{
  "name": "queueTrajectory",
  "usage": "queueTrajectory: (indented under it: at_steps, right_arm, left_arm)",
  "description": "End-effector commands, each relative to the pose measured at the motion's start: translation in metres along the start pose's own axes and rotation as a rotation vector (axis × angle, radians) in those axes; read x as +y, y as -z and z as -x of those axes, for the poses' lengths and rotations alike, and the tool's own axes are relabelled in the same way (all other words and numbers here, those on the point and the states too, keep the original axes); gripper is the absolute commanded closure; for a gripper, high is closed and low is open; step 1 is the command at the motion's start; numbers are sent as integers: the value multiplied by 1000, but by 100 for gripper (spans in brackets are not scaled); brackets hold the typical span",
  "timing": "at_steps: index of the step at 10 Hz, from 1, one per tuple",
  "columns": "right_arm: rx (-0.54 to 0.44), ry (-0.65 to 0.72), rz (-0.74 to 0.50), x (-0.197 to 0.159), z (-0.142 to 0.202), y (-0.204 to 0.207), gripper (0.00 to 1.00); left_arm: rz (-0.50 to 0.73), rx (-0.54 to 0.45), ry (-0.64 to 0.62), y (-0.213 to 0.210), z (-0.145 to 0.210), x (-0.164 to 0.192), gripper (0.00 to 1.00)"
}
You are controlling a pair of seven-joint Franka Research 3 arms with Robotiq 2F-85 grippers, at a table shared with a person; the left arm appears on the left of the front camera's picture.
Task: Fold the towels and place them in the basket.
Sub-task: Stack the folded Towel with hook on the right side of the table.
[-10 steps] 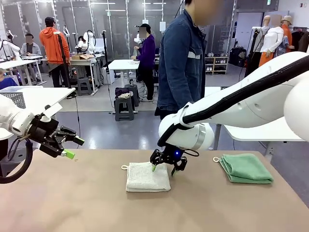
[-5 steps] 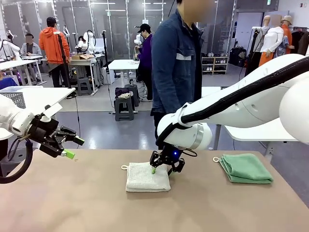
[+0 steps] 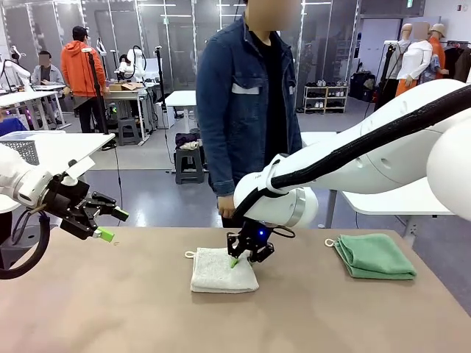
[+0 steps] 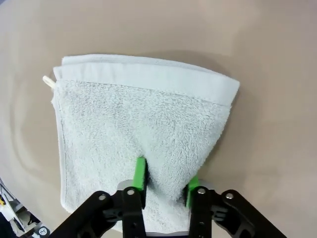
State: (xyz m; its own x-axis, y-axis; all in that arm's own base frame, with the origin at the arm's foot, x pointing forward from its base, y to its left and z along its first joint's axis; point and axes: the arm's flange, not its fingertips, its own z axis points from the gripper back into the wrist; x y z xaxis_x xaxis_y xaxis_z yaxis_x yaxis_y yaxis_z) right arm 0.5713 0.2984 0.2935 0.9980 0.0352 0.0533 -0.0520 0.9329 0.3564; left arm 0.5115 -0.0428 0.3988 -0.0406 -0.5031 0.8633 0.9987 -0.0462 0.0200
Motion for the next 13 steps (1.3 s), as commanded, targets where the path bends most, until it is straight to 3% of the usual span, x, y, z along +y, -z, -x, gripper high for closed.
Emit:
queueTrajectory:
  at_steps: [1, 2, 3, 4, 7, 8, 9, 10, 13]
  right_arm:
    - [-11, 15, 47, 5, 7, -7, 85]
    - [-27, 39, 80, 5, 5, -8, 100]
    - [-44, 31, 108, 4, 2, -7, 100]
    - [-10, 1, 23, 5, 1, -4, 100]
    - [-10, 1, 23, 5, 1, -4, 100]
    - [-17, 3, 45, 6, 1, -4, 90]
    - [-27, -13, 92, 9, -2, -2, 90]
    - [-90, -19, 121, -2, -5, -30, 90]
    - [-149, -83, 170, -64, -4, -137, 90]
  left_arm:
    - [-2, 9, 6, -2, -1, -1, 2]
    - [-2, 9, 6, -2, -1, -1, 2]
    - [-2, 9, 6, -2, -1, -1, 2]
    - [-2, 9, 6, -2, -1, -1, 2]
    - [-2, 9, 6, -2, -1, -1, 2]
    - [-2, 9, 6, -2, -1, -1, 2]
    - [-2, 9, 6, -2, -1, -1, 2]
    - [-2, 9, 6, -2, -1, -1, 2]
    - [-2, 9, 6, -2, -1, -1, 2]
